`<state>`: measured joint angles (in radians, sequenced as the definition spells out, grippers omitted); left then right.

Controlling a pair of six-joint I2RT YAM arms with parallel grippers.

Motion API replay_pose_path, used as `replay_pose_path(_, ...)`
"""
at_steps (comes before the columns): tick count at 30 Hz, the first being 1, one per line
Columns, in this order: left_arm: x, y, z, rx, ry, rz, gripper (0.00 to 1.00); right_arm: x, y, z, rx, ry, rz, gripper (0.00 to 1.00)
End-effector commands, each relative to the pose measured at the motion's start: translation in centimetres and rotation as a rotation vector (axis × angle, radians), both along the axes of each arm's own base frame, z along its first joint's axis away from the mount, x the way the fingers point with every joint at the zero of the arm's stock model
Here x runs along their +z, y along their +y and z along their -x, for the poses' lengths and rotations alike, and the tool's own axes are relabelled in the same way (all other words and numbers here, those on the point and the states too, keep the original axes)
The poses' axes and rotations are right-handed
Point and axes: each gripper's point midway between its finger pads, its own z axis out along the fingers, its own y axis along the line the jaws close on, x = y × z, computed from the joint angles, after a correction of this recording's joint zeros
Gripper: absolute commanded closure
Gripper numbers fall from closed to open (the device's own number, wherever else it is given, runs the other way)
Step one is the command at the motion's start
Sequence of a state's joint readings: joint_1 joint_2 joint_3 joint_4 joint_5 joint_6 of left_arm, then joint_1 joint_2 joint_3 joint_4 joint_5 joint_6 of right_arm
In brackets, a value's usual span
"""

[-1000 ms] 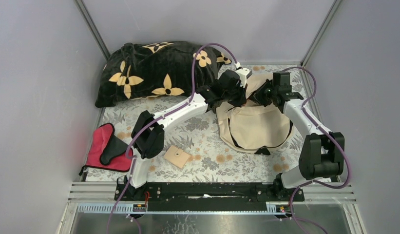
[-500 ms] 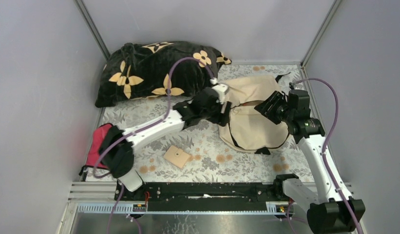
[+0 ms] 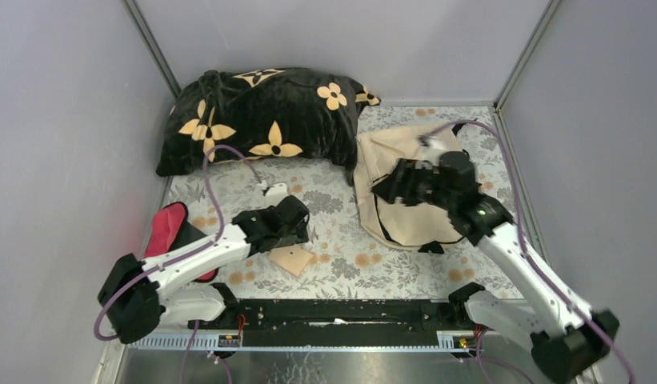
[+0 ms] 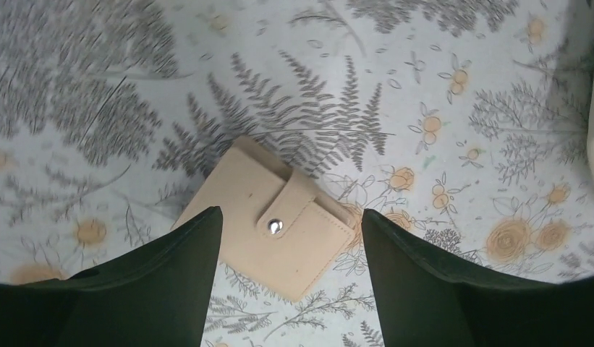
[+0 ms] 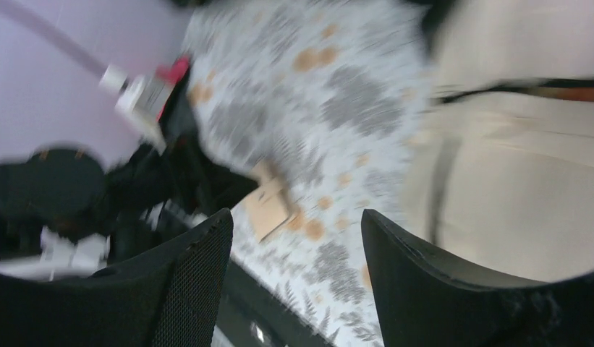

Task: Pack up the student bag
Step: Place the stationery in the student bag, then pick up the personal item from the center of the board.

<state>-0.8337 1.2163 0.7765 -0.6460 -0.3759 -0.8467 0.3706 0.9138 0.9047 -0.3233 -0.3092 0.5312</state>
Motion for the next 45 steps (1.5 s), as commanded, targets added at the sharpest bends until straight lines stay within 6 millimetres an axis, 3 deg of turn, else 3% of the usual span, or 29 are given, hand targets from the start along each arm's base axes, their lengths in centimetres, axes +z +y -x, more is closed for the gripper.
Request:
replay_pose_path(1, -0.7, 3.0, 1.4, 0.304, 0.037, 0.082, 0.24, 1.3, 9.3, 2.5, 0.335, -0.098, 0.02, 0.28)
replay_pose_path(5, -2.9, 4.7, 2.3, 0.395, 0.102, 0.128, 0.27, -5.3, 15.9, 5.7, 0.562, 0.065, 0.074, 0.29)
replay_pose_path(9, -4.6, 4.5, 2.6, 0.41, 0.105, 0.228, 0.37, -11.4, 19.2, 7.0, 0.661, 0.223, 0.052, 0.3)
replay_pose_path(12, -5.5, 4.3, 3.1, 0.419, 0.117, 0.293, 0.43, -15.7, 20.3, 7.7, 0.704, 0.337, 0.069, 0.31)
replay_pose_path(18, -5.9, 3.0, 2.7, 0.387, 0.104, 0.38, 0.56, -20.1, 21.2, 9.0, 0.742, 0.449, 0.082, 0.34)
replay_pose_path(22, -6.1, 2.1, 2.2, 0.356, 0.113, 0.391, 0.59, -21.6, 21.4, 9.3, 0.75, 0.494, 0.082, 0.43)
replay_pose_path(26, -6.3, 1.6, 2.0, 0.337, 0.122, 0.389, 0.6, -21.8, 21.4, 9.1, 0.737, 0.504, 0.09, 0.6)
replay_pose_path(30, -6.2, 1.5, 1.8, 0.328, 0.118, 0.392, 0.6, -21.3, 21.3, 9.0, 0.722, 0.503, 0.1, 0.69)
replay_pose_path(33, -5.9, 1.4, 1.5, 0.32, 0.103, 0.391, 0.6, -20.6, 21.4, 8.7, 0.696, 0.506, 0.1, 0.81)
replay_pose_path(35, -5.6, 1.4, 1.3, 0.313, 0.092, 0.391, 0.6, -19.7, 21.7, 8.6, 0.693, 0.503, 0.078, 0.79)
replay_pose_path(38, -5.6, 1.4, 1.2, 0.309, 0.087, 0.393, 0.6, -19.2, 22.2, 8.4, 0.684, 0.508, 0.048, 0.69)
replay_pose_path(45, -6.1, 0.9, 1.7, 0.295, 0.114, 0.413, 0.6, -20.5, 23.0, 8.3, 0.664, 0.562, 0.018, 0.68)
